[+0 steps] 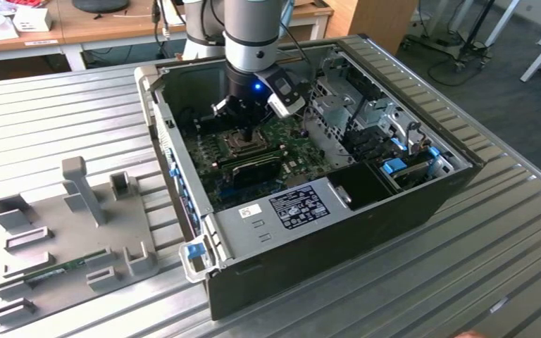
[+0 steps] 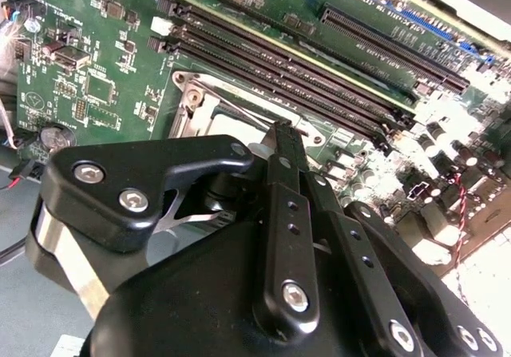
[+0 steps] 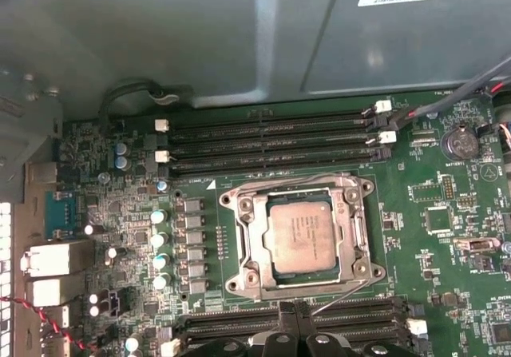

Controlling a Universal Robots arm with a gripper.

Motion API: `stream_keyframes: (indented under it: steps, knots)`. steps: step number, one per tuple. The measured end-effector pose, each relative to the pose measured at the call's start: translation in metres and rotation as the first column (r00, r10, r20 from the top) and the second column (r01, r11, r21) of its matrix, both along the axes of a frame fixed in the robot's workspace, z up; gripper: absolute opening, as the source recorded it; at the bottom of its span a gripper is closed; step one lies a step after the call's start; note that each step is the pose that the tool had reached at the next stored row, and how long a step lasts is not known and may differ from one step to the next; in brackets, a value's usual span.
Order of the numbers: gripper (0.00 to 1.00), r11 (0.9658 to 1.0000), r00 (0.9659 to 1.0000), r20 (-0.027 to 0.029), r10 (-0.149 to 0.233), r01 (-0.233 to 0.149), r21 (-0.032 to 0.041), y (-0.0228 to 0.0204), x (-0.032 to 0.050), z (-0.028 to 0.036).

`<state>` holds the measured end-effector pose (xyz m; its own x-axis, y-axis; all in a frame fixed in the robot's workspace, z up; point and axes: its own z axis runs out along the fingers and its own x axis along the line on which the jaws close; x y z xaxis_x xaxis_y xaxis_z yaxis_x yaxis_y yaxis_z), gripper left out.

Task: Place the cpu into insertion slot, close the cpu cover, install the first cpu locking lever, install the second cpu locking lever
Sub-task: 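Install the second cpu locking lever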

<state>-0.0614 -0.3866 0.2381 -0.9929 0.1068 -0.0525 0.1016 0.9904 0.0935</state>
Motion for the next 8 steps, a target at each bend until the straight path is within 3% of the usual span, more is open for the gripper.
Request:
stream_keyframes:
  steps: [8]
  knots:
    - [0.1,1.0,1.0,0.0,0.0,0.0,0.0,-0.0007,-0.0041,-0.0008]
